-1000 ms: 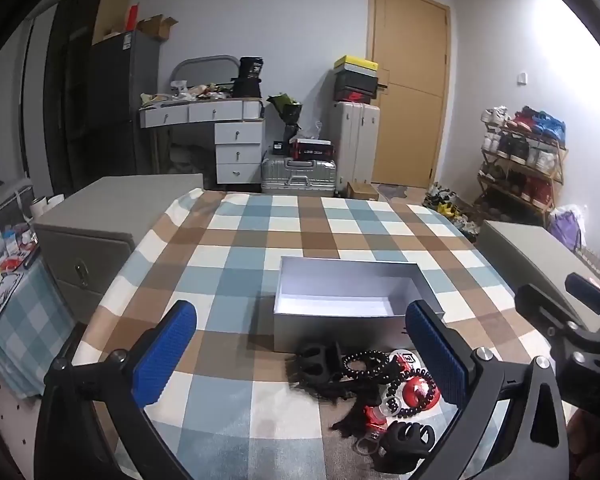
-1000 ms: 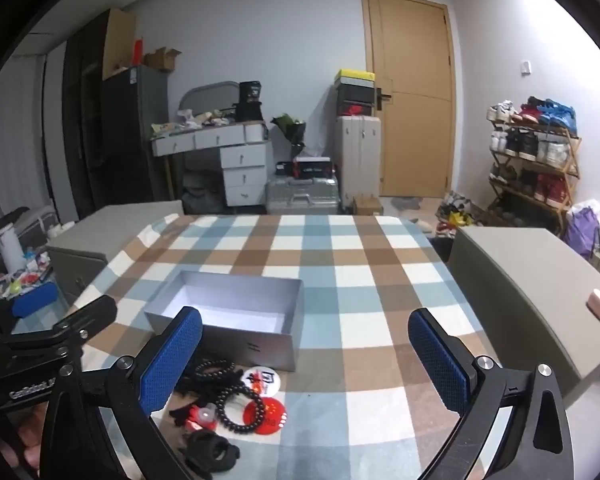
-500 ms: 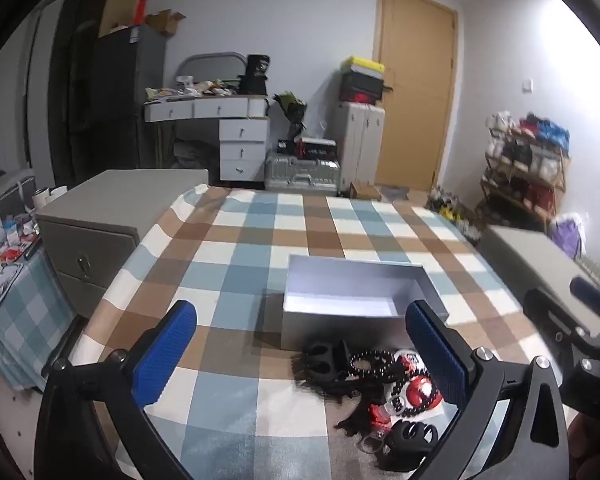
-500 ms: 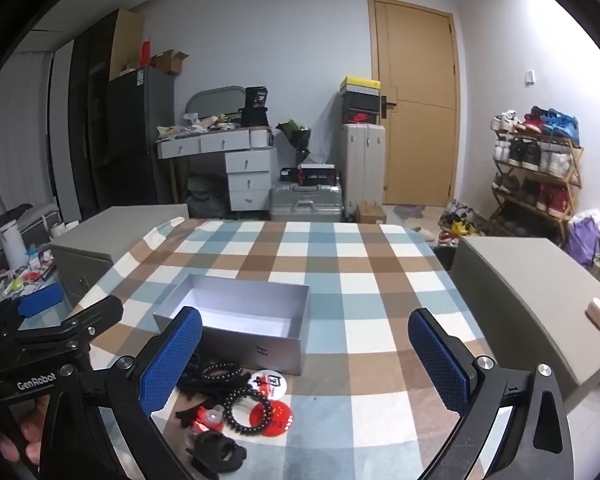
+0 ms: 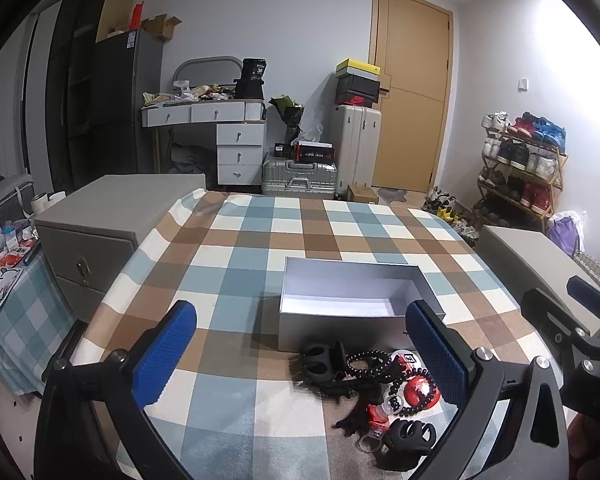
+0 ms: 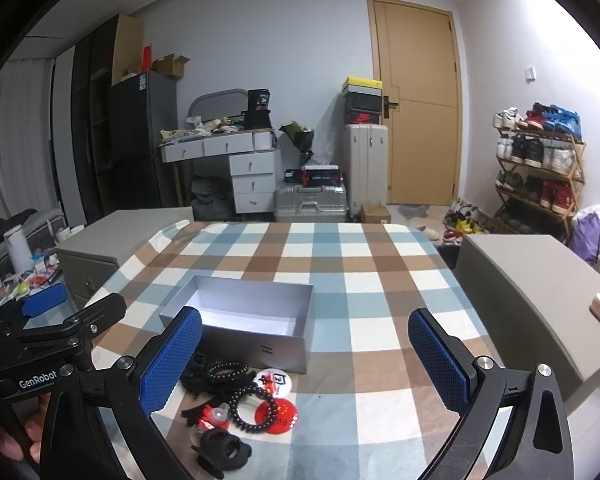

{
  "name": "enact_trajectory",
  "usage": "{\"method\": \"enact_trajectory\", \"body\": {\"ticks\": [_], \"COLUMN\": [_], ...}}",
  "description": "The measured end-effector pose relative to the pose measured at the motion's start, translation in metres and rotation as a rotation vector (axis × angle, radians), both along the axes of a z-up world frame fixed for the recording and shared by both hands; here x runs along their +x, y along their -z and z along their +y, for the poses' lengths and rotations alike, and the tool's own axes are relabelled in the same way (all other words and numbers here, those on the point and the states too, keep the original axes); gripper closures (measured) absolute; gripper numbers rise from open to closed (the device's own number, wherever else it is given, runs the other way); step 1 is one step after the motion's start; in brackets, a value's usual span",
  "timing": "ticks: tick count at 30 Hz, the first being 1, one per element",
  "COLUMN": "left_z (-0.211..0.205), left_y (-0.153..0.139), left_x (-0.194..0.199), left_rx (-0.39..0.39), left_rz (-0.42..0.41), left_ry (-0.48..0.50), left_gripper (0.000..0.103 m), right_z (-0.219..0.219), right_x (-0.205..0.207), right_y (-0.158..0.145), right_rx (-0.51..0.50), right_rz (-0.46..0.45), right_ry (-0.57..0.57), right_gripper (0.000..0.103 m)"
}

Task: Organize jewelry

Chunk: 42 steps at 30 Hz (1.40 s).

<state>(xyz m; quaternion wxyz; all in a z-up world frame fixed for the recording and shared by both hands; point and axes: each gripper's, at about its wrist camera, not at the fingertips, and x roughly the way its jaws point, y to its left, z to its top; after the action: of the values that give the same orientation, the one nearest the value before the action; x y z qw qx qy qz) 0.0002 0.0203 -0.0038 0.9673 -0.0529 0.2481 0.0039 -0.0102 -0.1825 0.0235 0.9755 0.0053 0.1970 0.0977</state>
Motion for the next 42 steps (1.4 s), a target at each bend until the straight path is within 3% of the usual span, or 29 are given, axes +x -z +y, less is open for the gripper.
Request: {"method": "enact_trajectory", "body": {"ticks": [42], "left_z": [-0.0072], "left_y": [0.0075], "left_x": [-0.0025], "left_rx": [0.012], "left_rz": [0.02], "left_ry": [0.019], "left_gripper": [0.001], "right_z": [-0.0047], "right_x": [-0.0031], "right_y": [0.0047], "right_rx": [-0.003], "right_rz": [0.0], "right_ry": [0.006], "right_gripper": [0.0]}}
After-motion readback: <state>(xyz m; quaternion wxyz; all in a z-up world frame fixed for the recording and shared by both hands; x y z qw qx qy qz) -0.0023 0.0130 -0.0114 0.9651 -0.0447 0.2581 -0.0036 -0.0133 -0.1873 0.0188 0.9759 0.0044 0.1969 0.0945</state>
